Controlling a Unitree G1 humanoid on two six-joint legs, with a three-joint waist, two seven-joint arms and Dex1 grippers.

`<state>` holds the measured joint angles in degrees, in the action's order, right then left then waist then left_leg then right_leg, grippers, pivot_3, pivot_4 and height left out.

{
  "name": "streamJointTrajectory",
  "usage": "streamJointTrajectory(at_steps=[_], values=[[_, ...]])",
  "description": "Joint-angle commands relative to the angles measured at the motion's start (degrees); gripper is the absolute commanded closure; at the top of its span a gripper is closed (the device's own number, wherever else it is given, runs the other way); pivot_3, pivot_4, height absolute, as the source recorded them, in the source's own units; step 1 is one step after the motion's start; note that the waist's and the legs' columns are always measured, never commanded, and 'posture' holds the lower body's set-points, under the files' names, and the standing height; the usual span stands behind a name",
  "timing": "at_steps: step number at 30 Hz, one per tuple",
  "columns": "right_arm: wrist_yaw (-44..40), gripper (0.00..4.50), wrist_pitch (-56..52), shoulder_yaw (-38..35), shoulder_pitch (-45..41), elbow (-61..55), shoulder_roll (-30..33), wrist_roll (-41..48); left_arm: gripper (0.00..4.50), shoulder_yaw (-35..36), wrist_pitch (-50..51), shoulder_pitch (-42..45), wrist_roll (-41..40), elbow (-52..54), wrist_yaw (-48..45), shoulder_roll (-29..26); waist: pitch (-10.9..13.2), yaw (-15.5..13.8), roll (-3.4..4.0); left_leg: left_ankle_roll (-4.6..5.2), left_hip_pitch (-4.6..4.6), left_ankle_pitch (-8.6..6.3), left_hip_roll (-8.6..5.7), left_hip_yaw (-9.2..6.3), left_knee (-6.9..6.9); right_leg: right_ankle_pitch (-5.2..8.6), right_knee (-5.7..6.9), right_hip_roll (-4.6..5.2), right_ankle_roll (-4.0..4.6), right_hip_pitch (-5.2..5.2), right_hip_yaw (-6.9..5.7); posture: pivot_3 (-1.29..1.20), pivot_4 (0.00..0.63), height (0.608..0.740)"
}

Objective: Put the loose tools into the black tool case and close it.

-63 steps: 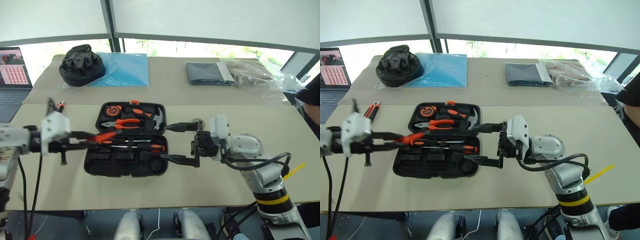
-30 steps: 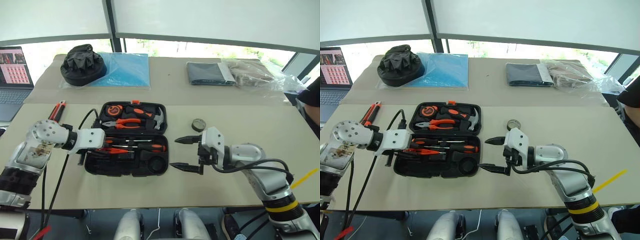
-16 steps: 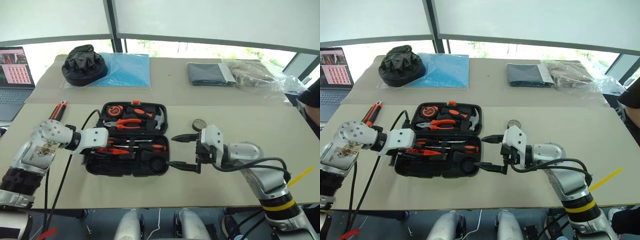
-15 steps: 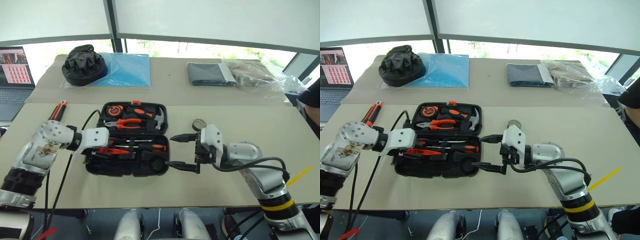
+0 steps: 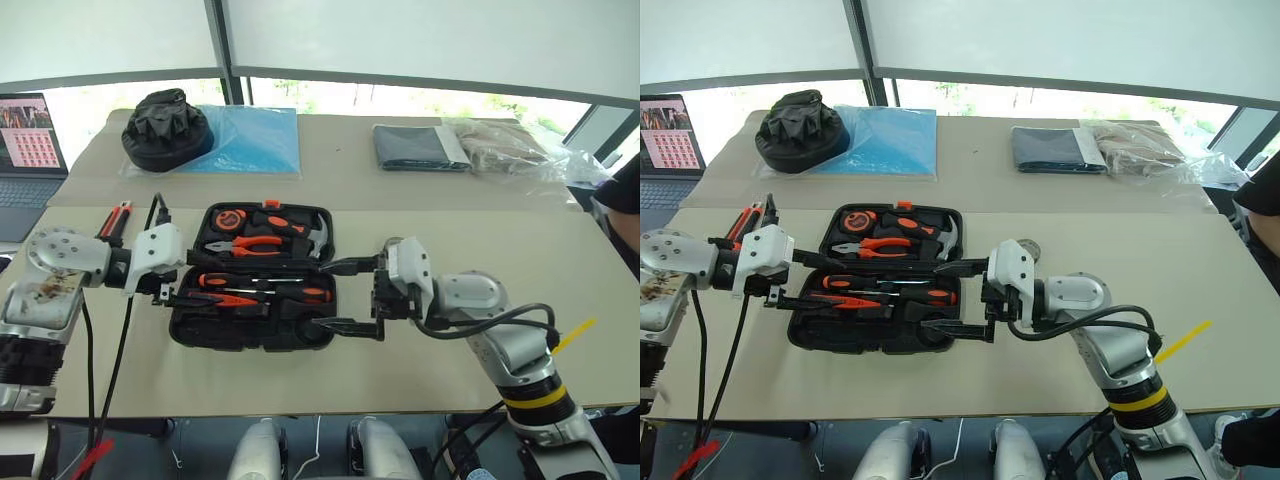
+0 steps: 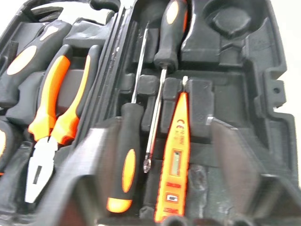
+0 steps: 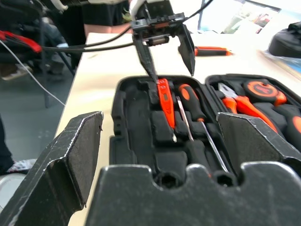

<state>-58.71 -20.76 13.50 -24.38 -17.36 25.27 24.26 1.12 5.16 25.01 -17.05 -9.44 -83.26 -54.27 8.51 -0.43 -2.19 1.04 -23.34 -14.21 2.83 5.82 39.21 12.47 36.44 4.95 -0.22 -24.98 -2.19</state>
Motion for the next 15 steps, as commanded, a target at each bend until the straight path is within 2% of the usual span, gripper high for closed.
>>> streamJointTrajectory(at_steps=[1,5,15], values=[[0.2,0.00,2.7,0.6,-1.5,0.7,-1.4,-0.8,3.08,0.6,-5.2,-1.5,-0.3,-1.2,0.0,1.9,0.0,0.0,0.00,0.00,0.00,0.00,0.00,0.00,0.00,0.00,0.01,0.00,0.00,0.00,0.00,0.00,0.150,0.740],[0.1,0.00,3.7,0.9,-1.8,2.3,-2.1,-1.8,4.48,-0.9,-8.0,-2.8,1.2,-3.4,0.7,4.0,0.0,-0.1,0.00,0.00,0.01,0.00,-0.02,0.04,0.02,0.00,0.08,0.03,0.01,-0.01,0.01,0.00,0.150,0.740],[0.0,0.00,5.0,1.0,-0.6,3.1,-2.1,-2.7,4.48,-1.0,-9.6,-3.9,2.8,-6.7,4.1,5.9,0.0,-0.1,-0.01,0.00,0.01,0.00,-0.01,0.03,0.09,0.01,0.25,0.02,0.02,-0.05,0.02,0.00,0.150,0.740]])
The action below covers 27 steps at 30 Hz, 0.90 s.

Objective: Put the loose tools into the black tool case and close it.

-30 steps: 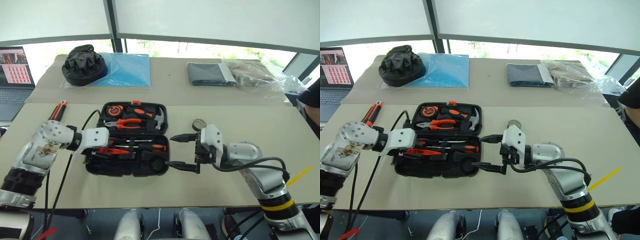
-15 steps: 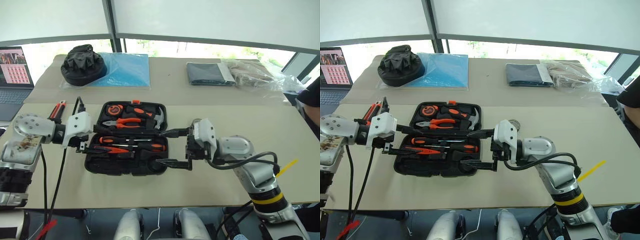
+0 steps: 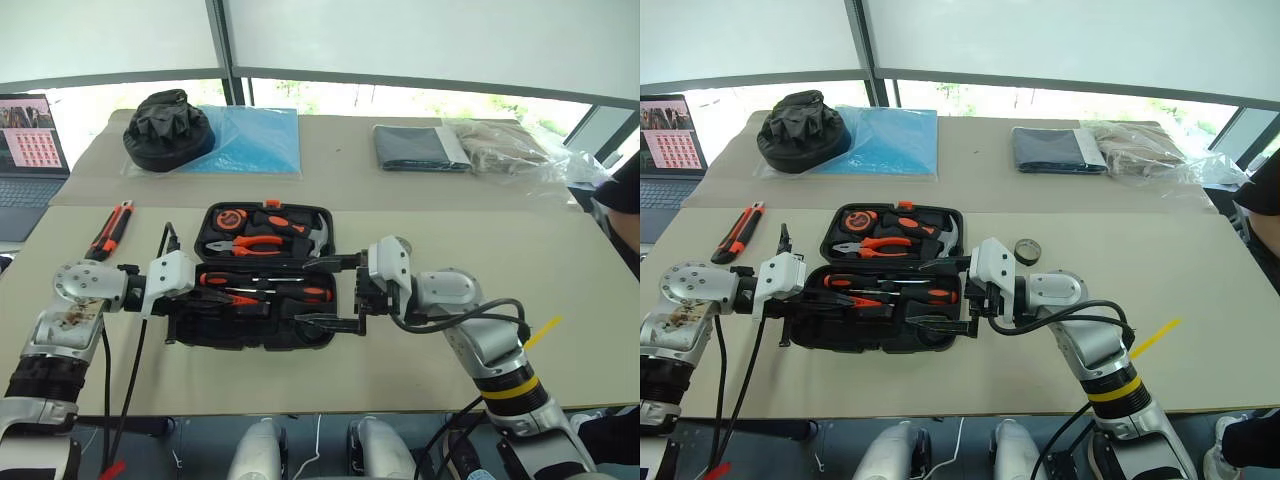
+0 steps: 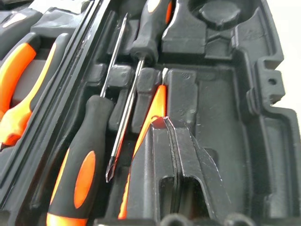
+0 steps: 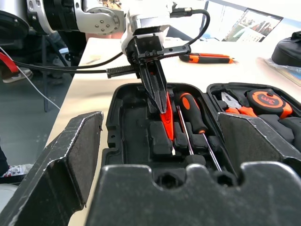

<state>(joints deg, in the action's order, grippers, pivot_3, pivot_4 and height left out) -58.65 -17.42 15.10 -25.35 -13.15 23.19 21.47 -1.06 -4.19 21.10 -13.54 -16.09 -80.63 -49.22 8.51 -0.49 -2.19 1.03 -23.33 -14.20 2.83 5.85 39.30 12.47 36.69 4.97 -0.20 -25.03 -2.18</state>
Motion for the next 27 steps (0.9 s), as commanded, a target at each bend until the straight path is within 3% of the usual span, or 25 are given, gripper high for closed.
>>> streamJointTrajectory(at_steps=[1,14,20,23,27], values=[[0.0,0.00,1.8,-0.5,0.5,-1.1,-0.1,0.1,4.48,1.3,0.2,0.1,-0.9,-0.1,1.9,1.1,0.0,0.0,0.00,0.00,0.00,0.00,0.00,-0.01,0.00,0.00,0.00,0.00,0.00,0.00,0.00,0.00,0.150,0.740],[-0.7,0.00,1.6,-0.4,1.1,-1.6,0.0,0.7,4.48,0.6,3.7,-5.3,0.7,-2.0,7.3,3.2,0.0,0.0,0.01,-0.02,0.21,0.02,0.02,-0.03,0.05,0.01,0.11,0.02,0.01,0.13,0.02,0.00,0.150,0.740],[-1.0,0.00,1.4,-0.7,1.2,-2.1,0.1,1.1,4.48,3.7,0.4,-9.5,-1.0,-2.6,8.6,3.5,0.0,0.2,0.03,-0.03,0.66,0.01,0.06,-0.08,0.04,0.04,0.08,0.02,0.04,0.59,0.00,0.00,0.150,0.740],[-0.7,0.00,2.2,-1.7,1.9,-2.6,-0.1,1.6,4.48,8.8,1.4,-12.2,-4.8,1.1,11.9,4.3,0.0,0.6,0.04,-0.03,0.91,0.00,0.11,-0.32,-0.10,0.11,0.08,0.10,0.12,0.70,0.01,0.00,0.150,0.740],[-0.2,0.00,5.6,-5.0,4.6,-3.0,-0.7,3.2,3.43,21.3,6.1,-18.3,-11.8,11.3,22.7,6.9,0.0,1.3,0.01,-0.03,0.93,0.01,0.15,-0.37,-0.28,0.13,0.08,0.12,0.17,0.67,0.03,0.00,0.150,0.740]])
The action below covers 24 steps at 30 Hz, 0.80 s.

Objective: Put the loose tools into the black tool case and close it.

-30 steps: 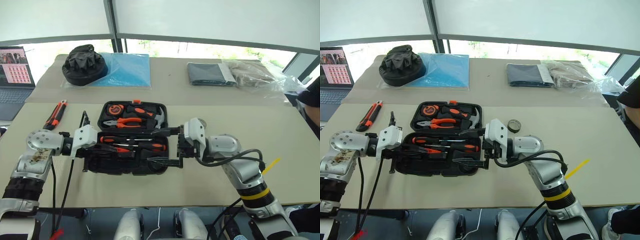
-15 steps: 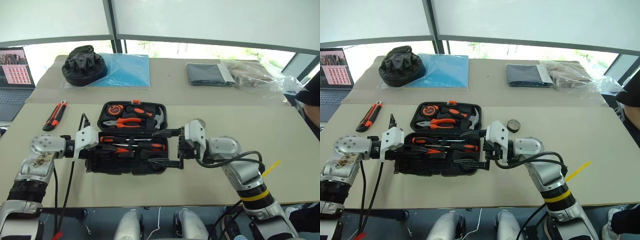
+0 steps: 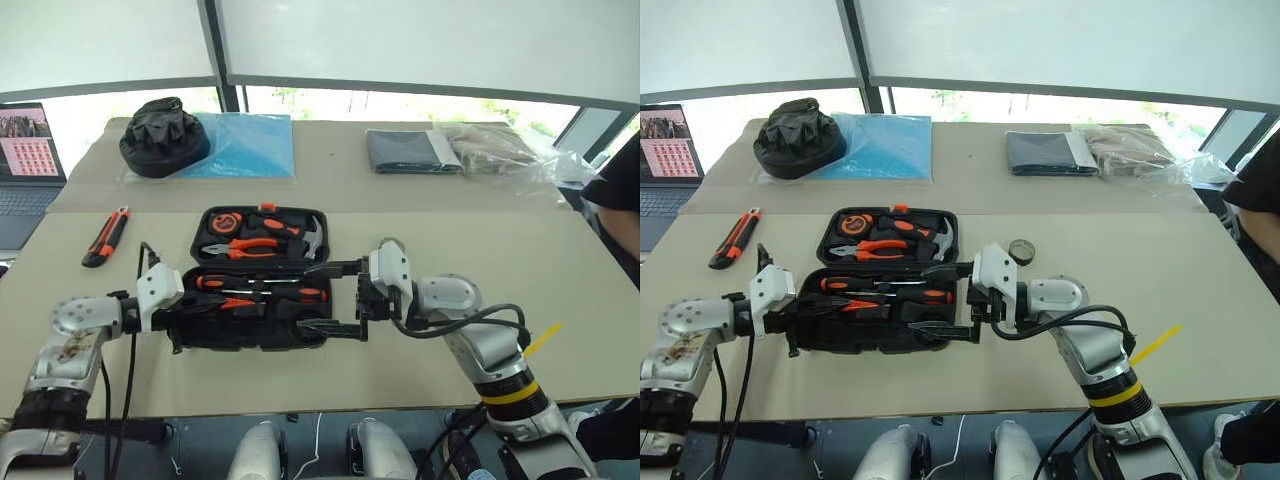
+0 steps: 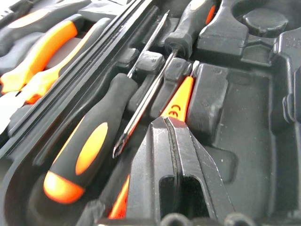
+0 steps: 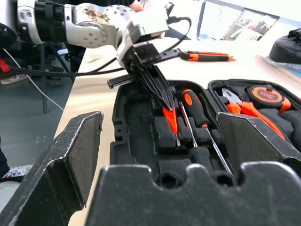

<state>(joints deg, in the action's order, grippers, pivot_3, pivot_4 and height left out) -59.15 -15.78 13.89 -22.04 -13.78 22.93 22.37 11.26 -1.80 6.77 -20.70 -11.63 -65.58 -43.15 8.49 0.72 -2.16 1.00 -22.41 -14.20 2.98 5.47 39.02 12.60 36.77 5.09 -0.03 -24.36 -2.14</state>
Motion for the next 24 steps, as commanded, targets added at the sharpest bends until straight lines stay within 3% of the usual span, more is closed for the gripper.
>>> streamJointTrajectory(at_steps=[1,5,6,10,14,17,24], values=[[0.3,0.00,5.2,-4.9,2.5,-2.5,-0.5,2.9,3.11,12.8,5.2,-7.0,-5.7,10.0,11.1,1.9,0.0,0.2,-0.03,0.00,-0.03,0.00,0.01,-0.03,-0.03,0.00,-0.02,0.00,0.00,-0.02,-0.01,0.00,0.150,0.740],[0.5,0.00,9.0,-7.3,5.5,-2.7,-1.2,3.9,1.67,22.6,8.6,-16.4,-8.2,18.0,20.4,6.3,0.0,0.2,-0.03,0.05,-0.04,-0.12,-0.03,-0.06,-0.12,0.05,-0.12,0.16,-0.10,0.00,0.02,0.00,0.150,0.740],[1.3,0.00,10.3,-8.4,6.2,-2.7,-2.2,4.4,1.19,26.2,8.5,-20.2,-8.7,19.2,23.7,9.3,0.0,0.1,-0.03,0.06,-0.04,-0.13,-0.07,-0.06,-0.12,0.08,-0.12,0.20,-0.14,0.00,0.02,0.00,0.150,0.740],[3.1,0.00,13.0,-10.9,8.1,-2.5,-4.6,6.3,0.02,35.7,6.5,-28.9,-8.7,20.3,33.7,18.5,0.0,0.2,-0.04,0.08,0.04,-0.18,-0.05,-0.02,-0.17,0.08,-0.44,0.23,-0.19,0.15,0.03,0.00,0.150,0.740],[4.5,0.00,13.0,-12.0,8.5,-2.7,-5.6,7.4,0.02,39.6,7.4,-33.5,-10.9,19.3,37.6,23.2,0.0,-0.6,-0.21,0.07,-0.04,-0.18,-0.04,-0.09,-0.14,0.06,-0.61,0.20,-0.22,0.13,-0.11,0.00,0.150,0.740],[4.6,0.00,12.9,-11.5,8.4,-3.0,-5.9,7.8,0.02,39.2,8.4,-33.7,-11.9,20.1,38.9,23.3,0.0,-1.5,-0.18,-0.24,0.00,-0.36,-0.05,-0.11,-0.14,0.45,-0.69,0.24,-0.19,0.01,-0.14,0.00,0.150,0.740],[6.3,0.00,13.1,-10.8,7.0,-4.6,-7.8,8.5,0.02,34.7,21.9,-23.7,-12.9,19.5,44.2,13.0,0.0,-1.6,-0.22,-0.39,-0.03,-0.41,-0.05,-0.15,-0.12,0.35,-0.60,0.17,-0.25,0.12,-0.17,0.00,0.150,0.740]])
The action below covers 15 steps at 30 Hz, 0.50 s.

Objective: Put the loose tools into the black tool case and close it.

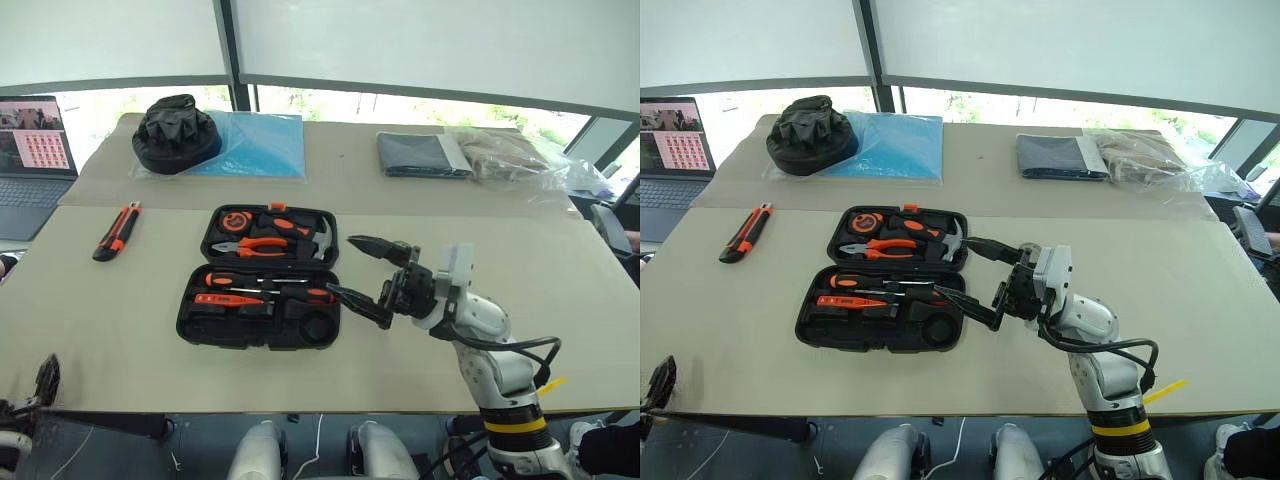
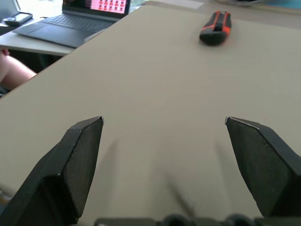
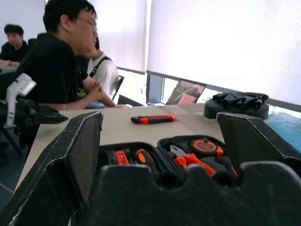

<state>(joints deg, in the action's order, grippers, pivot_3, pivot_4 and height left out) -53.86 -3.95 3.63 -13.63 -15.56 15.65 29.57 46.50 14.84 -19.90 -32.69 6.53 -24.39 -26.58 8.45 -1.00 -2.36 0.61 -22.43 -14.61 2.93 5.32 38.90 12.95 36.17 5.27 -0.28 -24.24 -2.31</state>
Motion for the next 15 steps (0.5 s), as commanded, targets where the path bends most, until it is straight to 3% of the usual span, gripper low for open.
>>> streamJointTrajectory(at_steps=[1,5,8,15], values=[[1.4,0.00,1.1,-0.3,-1.5,-3.0,-0.8,1.3,0.02,-1.9,8.1,6.9,-0.8,0.1,4.5,-6.0,0.0,0.3,-0.03,0.08,-0.01,0.06,0.00,0.00,0.00,-0.19,0.02,-0.03,0.05,0.04,0.01,0.00,0.150,0.740],[2.1,0.00,0.8,0.6,-2.0,-2.9,-1.3,0.5,0.02,-10.1,16.4,23.4,3.6,-11.4,6.1,-16.1,0.0,0.3,-0.03,0.40,-0.07,0.30,-0.03,-0.05,-0.02,-0.37,0.02,-0.11,0.08,0.02,-0.02,0.00,0.150,0.740],[2.4,0.00,0.9,0.7,-3.3,-2.0,-1.2,0.0,0.02,-19.9,16.0,39.1,10.5,-28.0,4.1,-21.0,0.0,0.4,-0.02,0.38,-0.08,0.31,-0.12,0.00,-0.05,-0.38,0.00,-0.12,0.08,0.01,0.00,0.00,0.150,0.740],[3.7,0.00,1.9,0.4,-3.7,-1.8,-0.8,-1.3,0.02,-31.1,6.0,65.3,21.4,-62.7,1.9,-21.8,0.0,1.5,-0.14,0.35,-0.43,0.27,-0.18,0.31,-0.09,-0.41,-0.07,-0.22,0.05,-0.22,-0.07,0.00,0.150,0.740]])
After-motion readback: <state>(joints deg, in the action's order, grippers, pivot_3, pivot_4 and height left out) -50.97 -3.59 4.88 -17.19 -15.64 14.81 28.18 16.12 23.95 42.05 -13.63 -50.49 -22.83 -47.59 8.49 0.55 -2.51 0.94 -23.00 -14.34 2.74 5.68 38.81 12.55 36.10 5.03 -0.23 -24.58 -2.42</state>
